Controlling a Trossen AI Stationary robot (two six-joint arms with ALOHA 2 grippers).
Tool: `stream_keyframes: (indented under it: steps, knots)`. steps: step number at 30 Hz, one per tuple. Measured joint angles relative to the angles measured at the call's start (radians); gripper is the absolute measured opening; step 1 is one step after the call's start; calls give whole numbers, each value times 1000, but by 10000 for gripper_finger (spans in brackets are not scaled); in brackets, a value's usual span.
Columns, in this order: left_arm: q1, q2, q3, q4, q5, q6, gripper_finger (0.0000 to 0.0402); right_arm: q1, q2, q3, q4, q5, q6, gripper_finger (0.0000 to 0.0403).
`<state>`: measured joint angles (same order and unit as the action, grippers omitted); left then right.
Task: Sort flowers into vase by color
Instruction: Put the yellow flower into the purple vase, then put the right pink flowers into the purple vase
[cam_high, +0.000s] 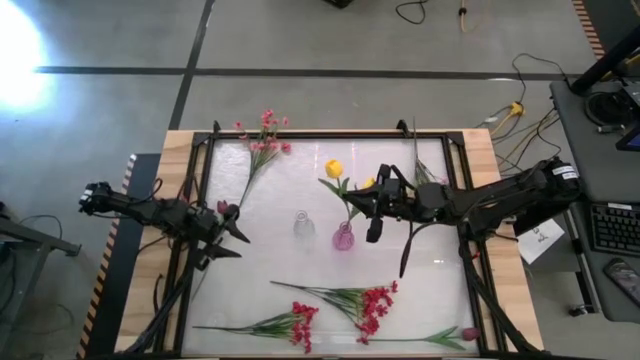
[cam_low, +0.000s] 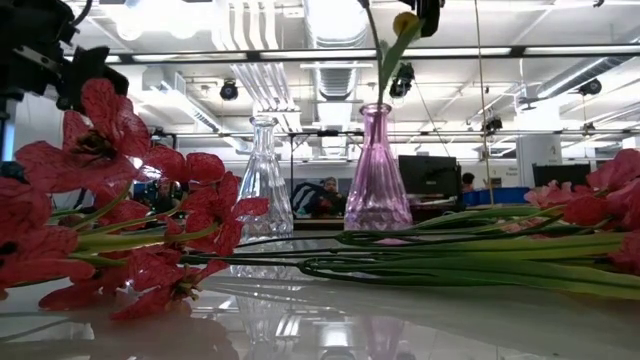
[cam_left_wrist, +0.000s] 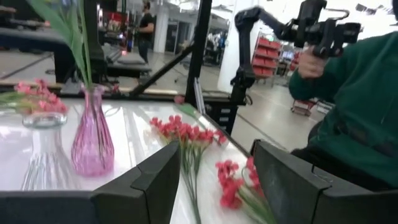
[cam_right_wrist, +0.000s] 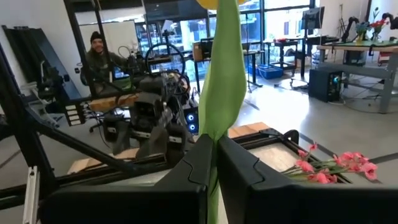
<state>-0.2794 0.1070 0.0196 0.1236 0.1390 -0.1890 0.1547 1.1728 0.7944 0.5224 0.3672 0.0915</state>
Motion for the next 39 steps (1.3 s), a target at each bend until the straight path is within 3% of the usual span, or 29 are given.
stream_keyframes:
  steps: [8, 13, 18, 23, 27, 35, 39]
  knots:
    - [0, 5, 0, 7, 0, 21, 194, 0, -4, 0, -47, -21, -58, 51]
    - [0, 5, 0, 110, 0, -162, 194, 0, -25, 0, -104, -61, -90, 95]
    - [-1, 5, 0, 313, 1, -141, 194, 0, -63, 16, -250, -61, -118, 140]
    - [-1, 5, 0, 398, 1, -137, 194, 12, -94, 113, -479, -60, -141, 169]
    - [-1, 14, 0, 499, 1, -103, 194, 38, -97, 203, -630, -41, -186, 179]
    - [-1, 126, 5, 797, 2, 11, 194, 76, -98, 347, -766, 31, -218, 179]
    - [-1, 243, 117, 774, 6, 71, 194, 84, -101, 399, -783, 68, -236, 178]
